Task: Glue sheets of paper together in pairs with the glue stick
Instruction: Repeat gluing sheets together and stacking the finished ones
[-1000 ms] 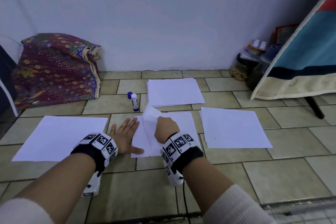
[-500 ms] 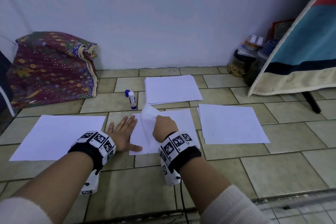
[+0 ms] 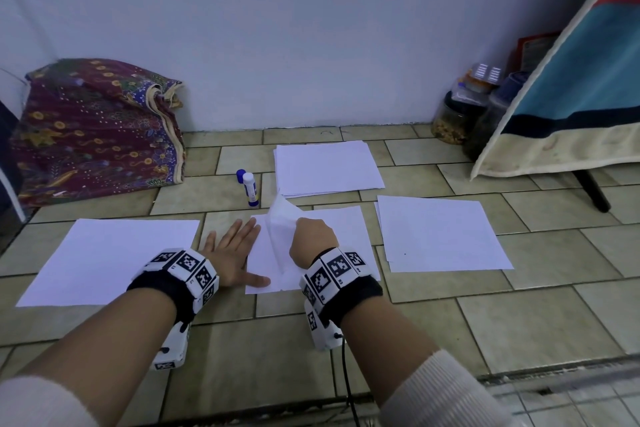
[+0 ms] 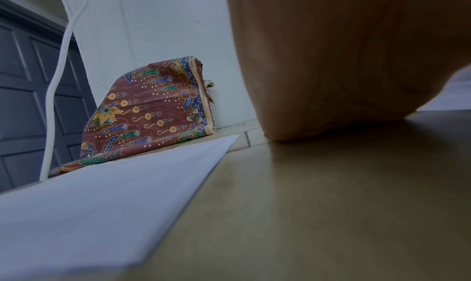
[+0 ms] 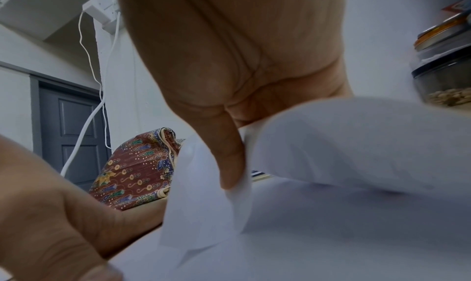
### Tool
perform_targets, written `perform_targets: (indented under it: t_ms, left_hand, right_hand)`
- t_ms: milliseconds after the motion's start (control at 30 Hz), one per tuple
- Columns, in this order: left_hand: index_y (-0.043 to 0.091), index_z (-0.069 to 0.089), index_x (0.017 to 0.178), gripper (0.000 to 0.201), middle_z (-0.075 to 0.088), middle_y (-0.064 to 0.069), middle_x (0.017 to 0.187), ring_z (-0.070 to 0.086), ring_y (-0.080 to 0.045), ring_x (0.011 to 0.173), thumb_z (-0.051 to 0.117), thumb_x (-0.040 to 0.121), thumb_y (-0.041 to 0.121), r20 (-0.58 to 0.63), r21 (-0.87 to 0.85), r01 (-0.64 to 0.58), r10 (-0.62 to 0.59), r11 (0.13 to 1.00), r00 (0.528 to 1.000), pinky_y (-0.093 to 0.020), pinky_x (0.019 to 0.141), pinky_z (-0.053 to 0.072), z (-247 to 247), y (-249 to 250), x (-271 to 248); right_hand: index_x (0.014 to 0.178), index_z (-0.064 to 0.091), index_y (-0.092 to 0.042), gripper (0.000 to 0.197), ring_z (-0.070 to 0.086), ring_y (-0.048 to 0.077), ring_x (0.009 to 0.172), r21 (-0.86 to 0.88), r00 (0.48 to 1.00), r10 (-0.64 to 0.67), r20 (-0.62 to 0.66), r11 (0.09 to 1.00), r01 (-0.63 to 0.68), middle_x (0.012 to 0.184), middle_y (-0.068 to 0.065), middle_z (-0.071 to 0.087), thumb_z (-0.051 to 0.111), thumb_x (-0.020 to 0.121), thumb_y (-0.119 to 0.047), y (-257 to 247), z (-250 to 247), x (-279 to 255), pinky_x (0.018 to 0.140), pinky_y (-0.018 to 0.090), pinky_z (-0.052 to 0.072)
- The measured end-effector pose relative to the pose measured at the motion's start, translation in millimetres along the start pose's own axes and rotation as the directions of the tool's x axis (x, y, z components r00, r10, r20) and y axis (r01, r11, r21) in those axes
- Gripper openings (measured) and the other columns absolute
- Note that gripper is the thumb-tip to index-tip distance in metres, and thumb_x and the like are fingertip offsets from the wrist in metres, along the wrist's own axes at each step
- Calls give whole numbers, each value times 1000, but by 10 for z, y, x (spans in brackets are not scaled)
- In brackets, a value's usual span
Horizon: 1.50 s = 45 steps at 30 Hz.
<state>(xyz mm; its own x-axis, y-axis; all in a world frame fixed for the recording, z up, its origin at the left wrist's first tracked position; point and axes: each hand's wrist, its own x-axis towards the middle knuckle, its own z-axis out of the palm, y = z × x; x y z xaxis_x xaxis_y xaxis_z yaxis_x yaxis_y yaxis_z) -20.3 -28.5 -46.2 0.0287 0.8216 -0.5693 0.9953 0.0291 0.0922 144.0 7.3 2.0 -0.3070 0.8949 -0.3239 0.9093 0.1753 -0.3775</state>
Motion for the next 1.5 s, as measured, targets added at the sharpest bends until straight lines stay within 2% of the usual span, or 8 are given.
perform_targets:
  t_ms: [400, 600, 867, 1000, 1100, 1167, 1333, 1500]
  left_hand:
    - [17, -25, 148, 108, -33, 5, 154, -29, -14, 142, 50, 86, 65, 7, -3, 3, -3, 1000, 1000, -48, 116, -11, -15, 8, -15]
    - [15, -25, 148, 102, -35, -2, 153, -26, -16, 144, 52, 92, 51, -7, 29, 56, -55, 998, 998, -46, 118, -7, -29, 68, -48]
    - [12, -29, 145, 108, -38, -2, 151, -29, -15, 142, 56, 91, 48, 16, 5, 29, -29, 1000, 999, -47, 117, -10, -49, 37, -60]
    - [16, -22, 149, 110, -29, 8, 154, -22, -9, 144, 61, 81, 40, -15, -224, -22, 20, 974, 1000, -41, 116, -12, -59, -37, -37]
    - [23, 4, 152, 99, -6, 7, 161, -2, -11, 148, 56, 68, 30, -111, -598, -41, -32, 800, 993, -34, 116, -10, -84, -70, -14]
    - [23, -1, 152, 100, -4, 5, 161, 0, -15, 148, 47, 67, 43, -138, -677, -57, -50, 733, 989, -33, 116, -8, -103, -87, -7]
    - [22, -22, 149, 107, -36, 8, 152, -11, -15, 147, 55, 85, 61, -88, -324, -69, 42, 944, 995, -46, 117, -5, -87, -69, -11]
    - [17, -15, 152, 106, -25, 6, 157, -15, -19, 147, 58, 86, 57, 10, -17, -13, 14, 1000, 1000, -51, 117, 4, -185, 57, -78]
  right_hand:
    - [107, 56, -6, 18, 59, 28, 108, -9, 1000, 0, 14, 1000, 1, 117, 13, 61, 48, 91, -7, 18, 9, 16, 84, 28, 45]
    - [96, 55, -11, 51, 58, 21, 86, -70, 996, 15, 92, 997, -8, 94, 4, 59, 68, 76, -57, -24, 10, 74, 69, 27, 41]
    - [89, 55, -12, 26, 64, 23, 98, -135, 998, 9, 62, 991, -1, 105, 6, 67, 68, 84, -33, -39, 42, 88, 72, 27, 44]
    - [97, 59, -12, 27, 64, 23, 98, -138, 998, 10, 57, 990, -2, 104, 6, 66, 73, 81, -28, -58, 34, 70, 73, 28, 45]
    - [91, 50, -13, 25, 62, 25, 100, -146, 997, 24, 71, 989, -14, 100, 8, 63, 71, 81, -22, -80, 58, 68, 80, 31, 46]
    - [93, 47, -13, 23, 60, 25, 103, -133, 997, 30, 72, 991, -21, 101, 8, 61, 68, 82, -17, -100, 65, 70, 85, 33, 45]
    - [93, 45, -14, 24, 59, 28, 105, -115, 997, 22, 73, 993, -14, 108, 8, 62, 66, 82, -14, -111, 72, 82, 86, 37, 44]
    - [126, 43, -10, 50, 50, 37, 119, -174, 988, 79, 133, 983, -56, 126, 13, 54, 67, 83, -18, -153, 100, 86, 96, 53, 44]
